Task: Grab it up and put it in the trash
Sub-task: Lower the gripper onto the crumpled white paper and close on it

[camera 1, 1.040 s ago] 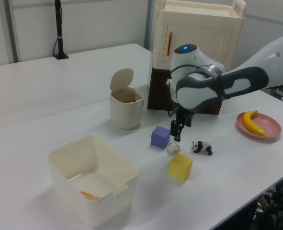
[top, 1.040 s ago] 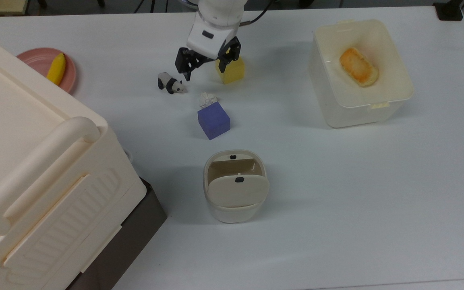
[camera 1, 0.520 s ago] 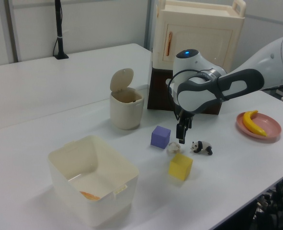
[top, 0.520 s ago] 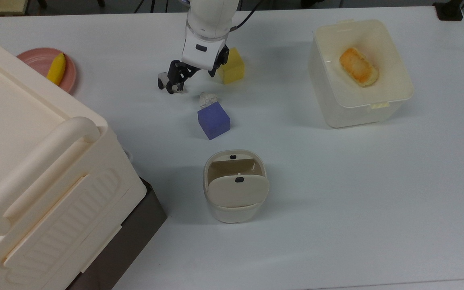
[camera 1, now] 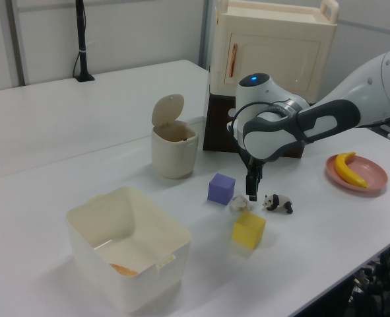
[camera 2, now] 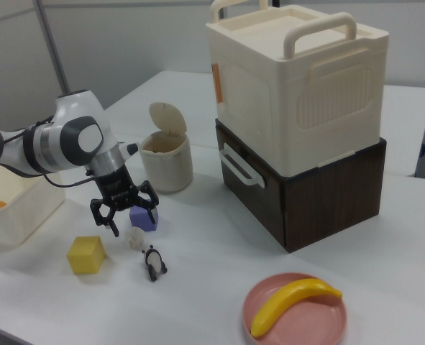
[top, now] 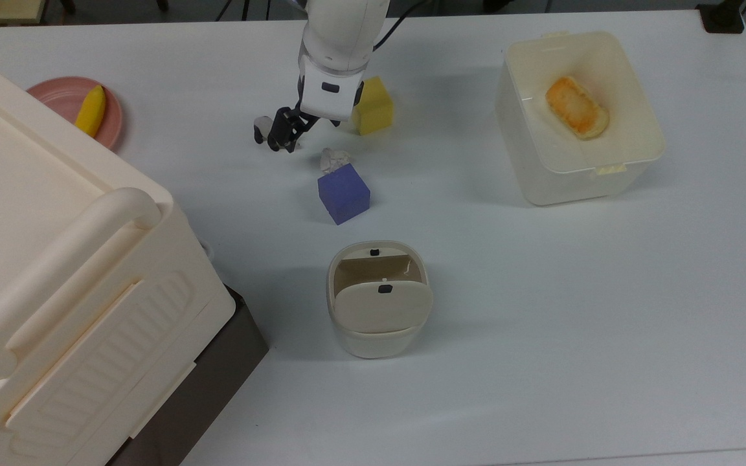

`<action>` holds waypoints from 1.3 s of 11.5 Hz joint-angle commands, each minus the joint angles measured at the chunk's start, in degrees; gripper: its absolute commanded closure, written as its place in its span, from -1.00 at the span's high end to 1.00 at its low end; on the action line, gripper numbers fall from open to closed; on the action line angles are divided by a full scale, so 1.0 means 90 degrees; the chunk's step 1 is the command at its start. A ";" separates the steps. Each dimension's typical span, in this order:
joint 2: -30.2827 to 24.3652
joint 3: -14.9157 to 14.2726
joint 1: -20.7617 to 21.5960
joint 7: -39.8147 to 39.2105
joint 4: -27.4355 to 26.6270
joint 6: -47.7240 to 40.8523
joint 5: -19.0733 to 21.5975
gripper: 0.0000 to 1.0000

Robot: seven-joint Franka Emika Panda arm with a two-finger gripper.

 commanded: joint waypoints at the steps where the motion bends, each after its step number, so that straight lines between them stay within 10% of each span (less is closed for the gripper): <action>1: 0.0060 0.0043 0.0009 -0.0358 -0.0068 0.0203 -0.0379 1.00; 15: 0.0109 0.0141 0.0254 -0.0680 0.0019 0.0203 -0.0399 1.00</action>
